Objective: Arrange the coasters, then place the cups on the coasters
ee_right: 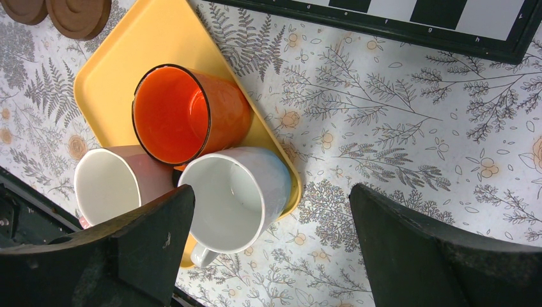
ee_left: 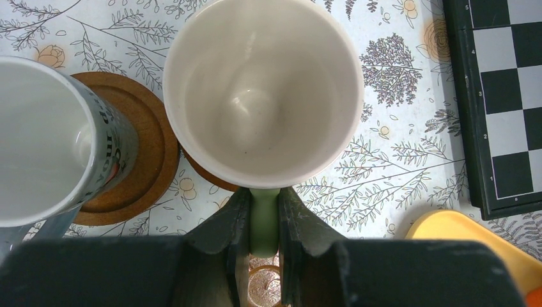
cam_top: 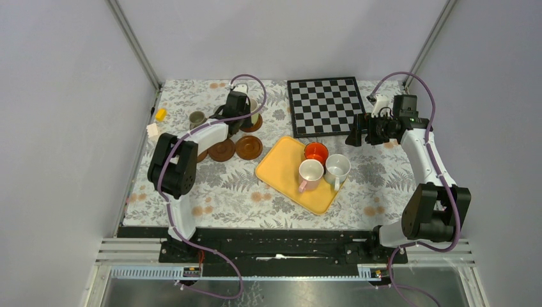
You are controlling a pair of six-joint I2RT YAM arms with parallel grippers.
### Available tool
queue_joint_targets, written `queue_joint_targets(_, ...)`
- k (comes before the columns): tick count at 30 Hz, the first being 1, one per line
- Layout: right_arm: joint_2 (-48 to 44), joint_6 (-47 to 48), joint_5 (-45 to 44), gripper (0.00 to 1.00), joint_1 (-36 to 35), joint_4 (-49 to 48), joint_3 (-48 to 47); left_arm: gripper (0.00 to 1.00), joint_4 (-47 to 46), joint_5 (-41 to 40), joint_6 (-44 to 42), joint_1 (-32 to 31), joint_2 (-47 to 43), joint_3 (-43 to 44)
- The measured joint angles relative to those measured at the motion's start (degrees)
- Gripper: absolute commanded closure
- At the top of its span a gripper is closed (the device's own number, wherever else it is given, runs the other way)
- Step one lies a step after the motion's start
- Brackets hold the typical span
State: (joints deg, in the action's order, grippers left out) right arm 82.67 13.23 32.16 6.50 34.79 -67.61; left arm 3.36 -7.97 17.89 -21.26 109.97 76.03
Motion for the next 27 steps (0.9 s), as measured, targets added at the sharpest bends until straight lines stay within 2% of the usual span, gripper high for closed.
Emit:
queue_joint_targets(3, 0.00, 0.00, 0.00, 0.02, 0.00, 0.00, 0.00, 0.80, 0.00, 0.00, -0.02, 0.00, 0.00, 0.00)
queue_joint_targets(13, 0.00, 0.00, 0.00, 0.02, 0.00, 0.00, 0.00, 0.76, -0.09, 0.00, -0.04, 0.15, 0.00, 0.02)
queue_joint_targets(19, 0.00, 0.00, 0.00, 0.02, 0.00, 0.00, 0.00, 0.64, -0.31, -0.09, -0.31, 0.33, -0.02, 0.02)
queue_joint_targets(27, 0.00, 0.00, 0.00, 0.02, 0.00, 0.00, 0.00, 0.62, -0.44, -0.52, -0.48, 0.33, -0.44, 0.02)
